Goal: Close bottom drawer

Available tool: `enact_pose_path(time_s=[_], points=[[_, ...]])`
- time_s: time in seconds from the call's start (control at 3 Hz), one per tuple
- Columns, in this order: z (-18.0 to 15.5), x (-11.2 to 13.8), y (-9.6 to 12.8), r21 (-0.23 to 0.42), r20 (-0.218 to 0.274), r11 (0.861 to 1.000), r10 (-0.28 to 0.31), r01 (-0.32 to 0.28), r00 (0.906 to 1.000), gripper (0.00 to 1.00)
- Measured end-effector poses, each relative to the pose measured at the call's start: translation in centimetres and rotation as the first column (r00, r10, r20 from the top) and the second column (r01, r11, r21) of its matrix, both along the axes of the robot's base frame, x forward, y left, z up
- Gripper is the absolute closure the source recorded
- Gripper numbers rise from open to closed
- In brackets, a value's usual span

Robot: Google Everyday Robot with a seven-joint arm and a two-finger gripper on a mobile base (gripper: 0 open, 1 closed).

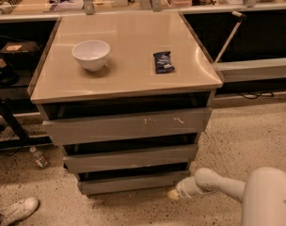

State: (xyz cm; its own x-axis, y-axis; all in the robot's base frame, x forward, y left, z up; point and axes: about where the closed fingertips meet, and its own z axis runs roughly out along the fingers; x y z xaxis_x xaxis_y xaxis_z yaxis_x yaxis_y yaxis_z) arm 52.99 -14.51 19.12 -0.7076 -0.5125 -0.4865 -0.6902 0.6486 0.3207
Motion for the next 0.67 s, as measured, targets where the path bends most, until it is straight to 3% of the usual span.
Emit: enact_pose_path(time_s=[0.33,0.67], points=[[-0.08,0.10,0.05,0.000,0.000,1.000,0.000,0.000,1.0000,1.00],[-0.08,0.10,0.05,0.000,0.000,1.000,0.000,0.000,1.0000,1.00]])
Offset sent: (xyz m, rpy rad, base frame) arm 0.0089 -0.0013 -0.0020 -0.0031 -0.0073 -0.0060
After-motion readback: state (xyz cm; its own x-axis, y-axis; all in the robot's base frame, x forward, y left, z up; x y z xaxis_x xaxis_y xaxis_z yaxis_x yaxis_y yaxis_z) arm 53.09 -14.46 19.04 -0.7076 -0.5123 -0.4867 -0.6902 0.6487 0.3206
